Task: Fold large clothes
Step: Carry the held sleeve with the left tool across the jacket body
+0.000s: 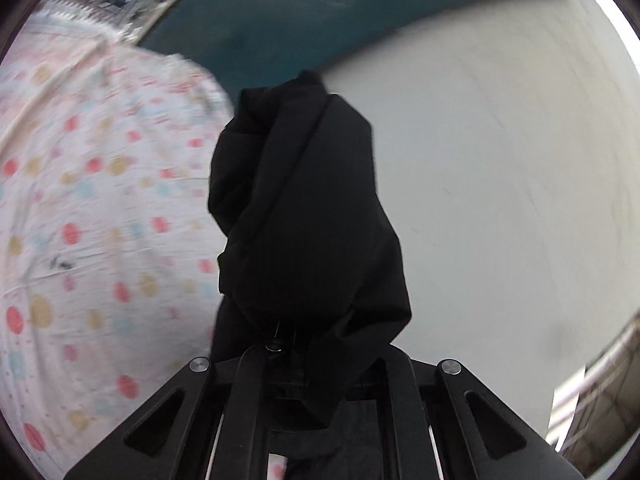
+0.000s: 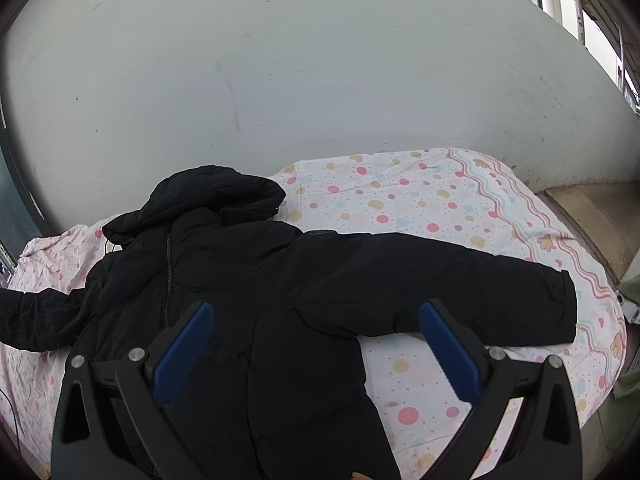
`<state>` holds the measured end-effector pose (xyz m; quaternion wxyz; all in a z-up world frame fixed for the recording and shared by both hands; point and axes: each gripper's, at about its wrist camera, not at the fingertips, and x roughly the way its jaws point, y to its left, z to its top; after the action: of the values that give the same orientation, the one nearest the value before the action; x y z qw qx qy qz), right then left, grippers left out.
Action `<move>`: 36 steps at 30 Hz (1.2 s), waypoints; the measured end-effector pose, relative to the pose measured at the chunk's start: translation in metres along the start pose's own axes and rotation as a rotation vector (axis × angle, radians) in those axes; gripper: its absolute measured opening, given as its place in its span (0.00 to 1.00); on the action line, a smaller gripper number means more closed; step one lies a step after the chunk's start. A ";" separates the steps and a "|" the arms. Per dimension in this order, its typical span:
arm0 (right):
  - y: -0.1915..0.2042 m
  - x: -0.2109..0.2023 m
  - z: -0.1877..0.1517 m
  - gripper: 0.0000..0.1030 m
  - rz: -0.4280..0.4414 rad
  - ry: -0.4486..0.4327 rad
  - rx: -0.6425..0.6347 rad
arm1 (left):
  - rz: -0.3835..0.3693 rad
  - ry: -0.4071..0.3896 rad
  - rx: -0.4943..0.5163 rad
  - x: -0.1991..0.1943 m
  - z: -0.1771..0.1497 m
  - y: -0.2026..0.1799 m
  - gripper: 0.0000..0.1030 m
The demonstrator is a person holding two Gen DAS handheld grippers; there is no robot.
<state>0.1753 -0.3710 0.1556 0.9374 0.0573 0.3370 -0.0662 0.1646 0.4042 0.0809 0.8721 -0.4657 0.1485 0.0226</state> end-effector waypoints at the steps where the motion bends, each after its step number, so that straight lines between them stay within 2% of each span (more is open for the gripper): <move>1: -0.003 -0.002 -0.002 1.00 -0.003 -0.002 0.006 | -0.021 0.014 0.032 -0.001 -0.007 -0.017 0.08; 6: -0.019 -0.012 -0.008 1.00 -0.014 -0.007 0.037 | -0.140 0.113 0.197 0.030 -0.034 -0.113 0.07; 8: -0.024 -0.016 -0.009 1.00 -0.017 -0.013 0.048 | -0.189 0.176 0.255 0.048 -0.058 -0.153 0.07; 11: -0.035 -0.027 -0.010 1.00 -0.029 -0.030 0.063 | -0.234 0.274 0.351 0.080 -0.104 -0.207 0.07; 16: -0.053 -0.043 -0.011 1.00 -0.054 -0.053 0.096 | -0.274 0.455 0.436 0.140 -0.191 -0.257 0.07; 20: -0.068 -0.053 -0.014 1.00 -0.078 -0.062 0.116 | -0.243 0.583 0.514 0.174 -0.268 -0.274 0.06; 22: -0.077 -0.058 -0.016 1.00 -0.098 -0.065 0.124 | -0.205 0.649 0.558 0.191 -0.309 -0.272 0.06; 25: -0.092 -0.065 -0.020 1.00 -0.124 -0.066 0.139 | -0.156 0.726 0.583 0.209 -0.351 -0.261 0.06; 28: -0.102 -0.067 -0.024 1.00 -0.144 -0.063 0.146 | -0.099 0.783 0.616 0.219 -0.382 -0.247 0.06; 32: -0.107 -0.064 -0.028 1.00 -0.148 -0.049 0.153 | -0.041 0.832 0.702 0.213 -0.411 -0.248 0.06; 36: -0.099 -0.057 -0.029 1.00 -0.134 -0.036 0.140 | -0.039 0.838 0.747 0.211 -0.413 -0.248 0.10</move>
<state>0.0971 -0.4595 0.1636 0.9305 0.0991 0.3177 -0.1531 0.3115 -0.0951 0.0064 0.8445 -0.0968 0.4715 -0.2348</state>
